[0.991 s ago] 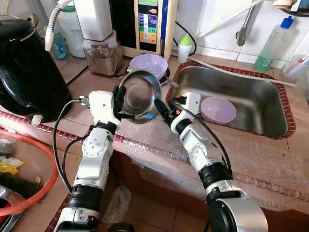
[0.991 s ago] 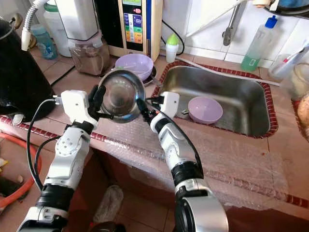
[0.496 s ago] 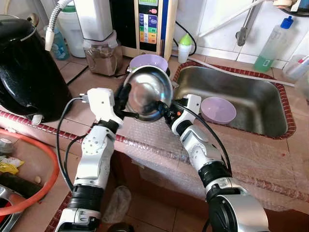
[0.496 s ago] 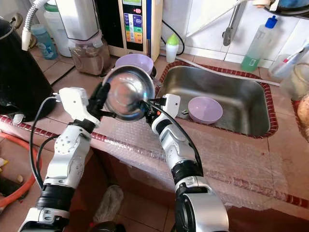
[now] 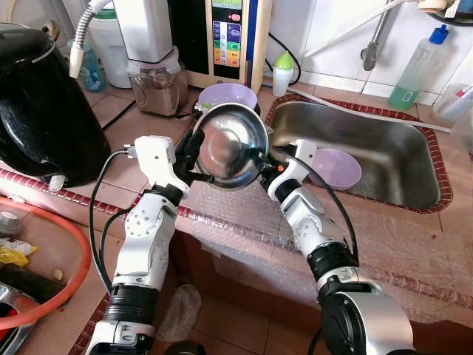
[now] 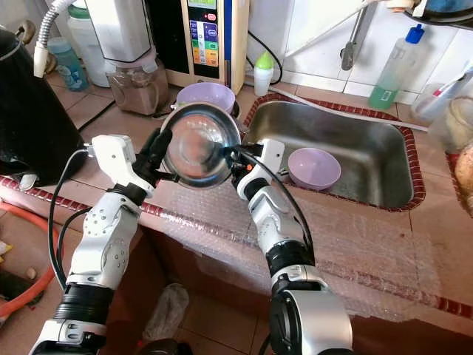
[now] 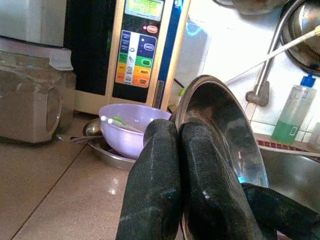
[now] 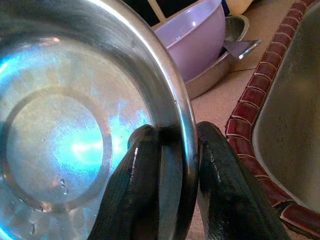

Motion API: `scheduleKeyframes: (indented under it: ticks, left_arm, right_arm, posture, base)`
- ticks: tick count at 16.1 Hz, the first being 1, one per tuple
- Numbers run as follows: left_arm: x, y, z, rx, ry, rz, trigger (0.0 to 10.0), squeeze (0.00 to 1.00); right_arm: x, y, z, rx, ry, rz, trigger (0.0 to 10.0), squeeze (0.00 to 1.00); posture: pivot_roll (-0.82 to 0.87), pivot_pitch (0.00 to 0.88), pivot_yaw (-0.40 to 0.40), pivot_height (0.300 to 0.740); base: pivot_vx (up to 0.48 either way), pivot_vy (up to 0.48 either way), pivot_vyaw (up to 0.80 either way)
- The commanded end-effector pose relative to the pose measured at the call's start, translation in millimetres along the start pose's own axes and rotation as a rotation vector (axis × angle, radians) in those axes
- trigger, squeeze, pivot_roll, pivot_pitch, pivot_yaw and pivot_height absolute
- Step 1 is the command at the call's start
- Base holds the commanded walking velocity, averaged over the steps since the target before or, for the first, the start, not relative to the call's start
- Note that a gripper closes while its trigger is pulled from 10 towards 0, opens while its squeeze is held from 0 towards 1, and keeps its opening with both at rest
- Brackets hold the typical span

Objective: Kitchen organization

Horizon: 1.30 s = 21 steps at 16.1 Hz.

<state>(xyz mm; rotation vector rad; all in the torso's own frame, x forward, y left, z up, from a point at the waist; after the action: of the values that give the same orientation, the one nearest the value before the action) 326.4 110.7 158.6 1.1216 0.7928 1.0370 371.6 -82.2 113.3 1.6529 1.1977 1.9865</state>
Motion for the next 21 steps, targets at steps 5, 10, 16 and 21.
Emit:
scheduleKeyframes:
  ticks: [5,10,16,21]
  left_arm:
    - [-3.6,5,1.2,-0.022,-0.027,-0.02,0.0,0.0]
    - [-5.3,2,1.2,-0.006,-0.038,-0.025,0.0,0.0]
    - [-8.5,-1,1.4,0.014,-0.06,-0.025,0.0,0.0]
    - [-11.0,-1,1.2,0.014,-0.077,-0.029,0.0,0.0]
  right_arm:
    - [-1.4,4,-1.3,0.009,0.035,0.114,0.0,0.0]
    - [10.0,0,-4.1,0.058,0.146,0.142,0.0,0.0]
    - [20.2,-13,-17.0,0.179,0.271,-0.031,10.0,1.0]
    - [24.8,-15,-16.2,0.185,0.272,-0.088,10.0,1.0]
  posture:
    - [0.02,0.0,0.017,0.74]
    - [0.01,0.0,0.021,0.74]
    - [0.01,0.0,0.023,0.74]
    - [0.01,0.0,0.03,0.74]
  base:
    - [0.0,0.0,0.0]
    - [0.0,0.0,0.0]
    - [0.0,0.0,0.0]
    - [0.0,0.0,0.0]
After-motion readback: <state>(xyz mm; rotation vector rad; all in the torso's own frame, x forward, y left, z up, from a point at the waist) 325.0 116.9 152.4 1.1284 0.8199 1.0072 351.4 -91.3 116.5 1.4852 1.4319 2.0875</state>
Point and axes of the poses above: a point about 5 cm out from each wrist's last joint towards the gripper, its own z axis pointing out of the wrist towards the gripper, its own y axis along the axis of the wrist's last joint, x = y × z, the point moved 1 cm from there along z, pointing out of the wrist towards the gripper, and after that the axes turned 10 degrees about z, right-handed, at the moved point
